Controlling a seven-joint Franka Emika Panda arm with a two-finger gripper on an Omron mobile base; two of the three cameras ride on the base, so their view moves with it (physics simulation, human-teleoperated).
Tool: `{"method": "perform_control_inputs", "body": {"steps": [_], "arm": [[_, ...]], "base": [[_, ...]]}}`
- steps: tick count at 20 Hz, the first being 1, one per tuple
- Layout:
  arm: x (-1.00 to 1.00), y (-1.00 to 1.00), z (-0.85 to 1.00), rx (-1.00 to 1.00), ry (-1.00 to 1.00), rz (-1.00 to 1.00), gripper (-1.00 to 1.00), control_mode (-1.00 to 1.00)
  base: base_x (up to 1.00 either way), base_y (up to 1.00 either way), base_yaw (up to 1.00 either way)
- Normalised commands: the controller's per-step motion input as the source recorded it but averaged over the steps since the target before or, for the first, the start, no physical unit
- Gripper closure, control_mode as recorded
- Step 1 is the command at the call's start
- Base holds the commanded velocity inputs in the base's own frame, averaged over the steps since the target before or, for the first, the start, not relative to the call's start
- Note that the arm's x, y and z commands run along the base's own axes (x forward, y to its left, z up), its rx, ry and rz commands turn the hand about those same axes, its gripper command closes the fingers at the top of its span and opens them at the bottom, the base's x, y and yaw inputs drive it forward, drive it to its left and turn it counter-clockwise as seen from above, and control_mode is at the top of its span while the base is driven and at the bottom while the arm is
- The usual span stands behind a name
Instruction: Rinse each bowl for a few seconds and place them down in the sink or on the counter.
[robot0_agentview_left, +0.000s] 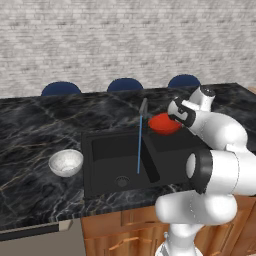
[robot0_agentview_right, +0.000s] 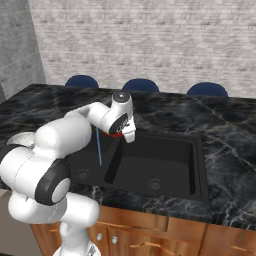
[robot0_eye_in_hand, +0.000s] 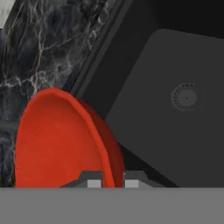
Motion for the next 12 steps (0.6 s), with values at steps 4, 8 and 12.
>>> {"method": "perform_control_inputs", "body": {"steps": [4, 8, 12], "arm": [[0.0, -0.71, 0.15, 0.0, 0.0, -0.16, 1.0, -1.0], [-0.01, -0.76, 0.04, 0.0, 0.0, -0.22, 1.0, -1.0], [-0.04, -0.68, 0.04, 0.0, 0.0, -0.24, 1.0, -1.0]], "base": [[0.0, 0.0, 0.0], [0.0, 0.0, 0.0], [0.0, 0.0, 0.0]]}}
